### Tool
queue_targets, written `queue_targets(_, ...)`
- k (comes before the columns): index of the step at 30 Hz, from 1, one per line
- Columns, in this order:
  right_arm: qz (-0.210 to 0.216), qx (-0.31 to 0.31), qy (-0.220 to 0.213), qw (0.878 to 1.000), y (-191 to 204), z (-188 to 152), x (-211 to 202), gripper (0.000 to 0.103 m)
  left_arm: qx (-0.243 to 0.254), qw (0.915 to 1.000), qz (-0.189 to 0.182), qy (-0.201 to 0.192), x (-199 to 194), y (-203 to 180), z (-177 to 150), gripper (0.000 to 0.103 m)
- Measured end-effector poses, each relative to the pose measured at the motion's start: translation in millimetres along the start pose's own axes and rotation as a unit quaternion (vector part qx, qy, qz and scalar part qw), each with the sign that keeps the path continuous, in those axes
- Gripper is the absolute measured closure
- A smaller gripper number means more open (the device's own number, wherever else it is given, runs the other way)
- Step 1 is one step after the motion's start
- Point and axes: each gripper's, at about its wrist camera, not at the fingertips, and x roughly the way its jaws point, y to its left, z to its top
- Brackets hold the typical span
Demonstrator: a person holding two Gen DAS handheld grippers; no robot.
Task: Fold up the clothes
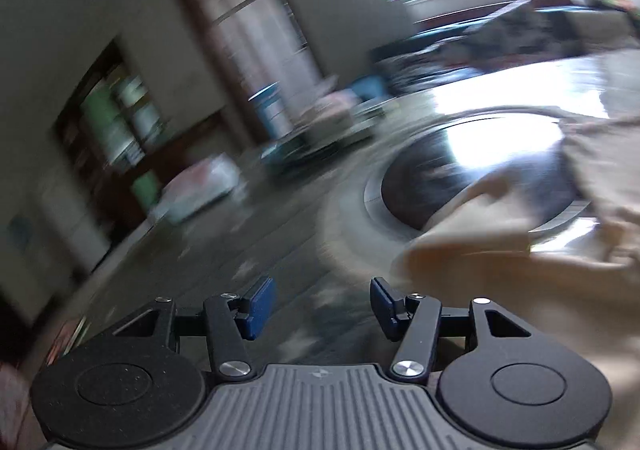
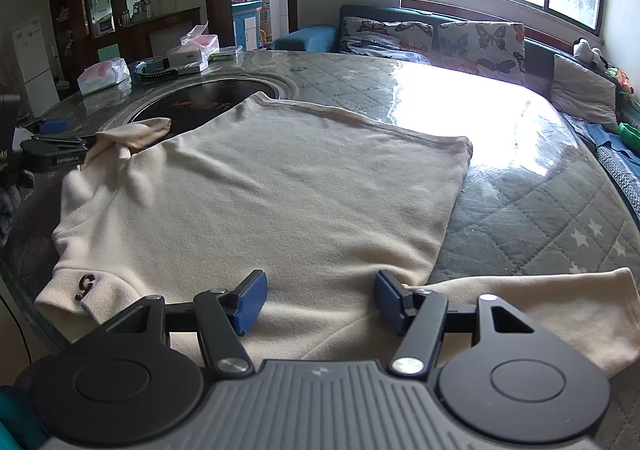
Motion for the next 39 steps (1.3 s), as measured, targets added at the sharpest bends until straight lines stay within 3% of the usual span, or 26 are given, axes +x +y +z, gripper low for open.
queue_targets(4,0.000,-0.002,0.000,1.000,0.5,0.5,0.6,0.041,-0.044,0.9977,0.042,0.031,15.6,32.4,-9.5,0.047)
queue_targets(6,0.001,-0.002,0.001,1.000,0.6,0.9,0.8,0.040,-0.046,0.9983,0.032,0.016,5.6,39.6,-8.6,0.047)
queue_targets(9,0.000,-0.001,0.001,1.000,1.1,1.0,1.3,0.038,-0.010,0.9983,-0.026,-0.051,-25.4,34.4,-6.3,0.043)
queue_targets(12,-0.002,0.000,0.001,1.000,2.1,1.2,1.8,0.037,0.030,0.9902,-0.082,-0.109,-49.9,17.5,-0.5,0.035)
queue_targets(14,-0.003,0.000,0.001,1.000,2.3,1.3,2.1,0.037,0.065,0.9839,-0.113,-0.122,-56.6,0.1,1.3,0.033)
queue_targets(18,-0.002,-0.001,0.001,1.000,1.9,1.3,2.0,0.037,0.139,0.9768,-0.118,-0.112,-50.5,-33.8,0.8,0.033)
queue_targets(22,-0.001,-0.001,0.000,1.000,1.8,0.8,1.7,0.037,0.156,0.9763,-0.127,-0.080,-32.9,-44.7,4.7,0.033)
queue_targets(28,0.000,0.000,-0.003,1.000,1.4,-0.2,2.0,0.036,0.160,0.9795,-0.097,-0.074,-17.2,-47.1,11.3,0.032)
queue_targets(35,-0.001,0.001,-0.004,1.000,1.5,-0.4,2.4,0.036,0.105,0.9927,-0.026,-0.052,2.4,-24.8,10.7,0.032)
queue_targets(39,-0.001,0.001,-0.004,1.000,1.3,-0.1,2.5,0.036,0.060,0.9978,-0.011,-0.025,16.7,-4.4,9.2,0.032)
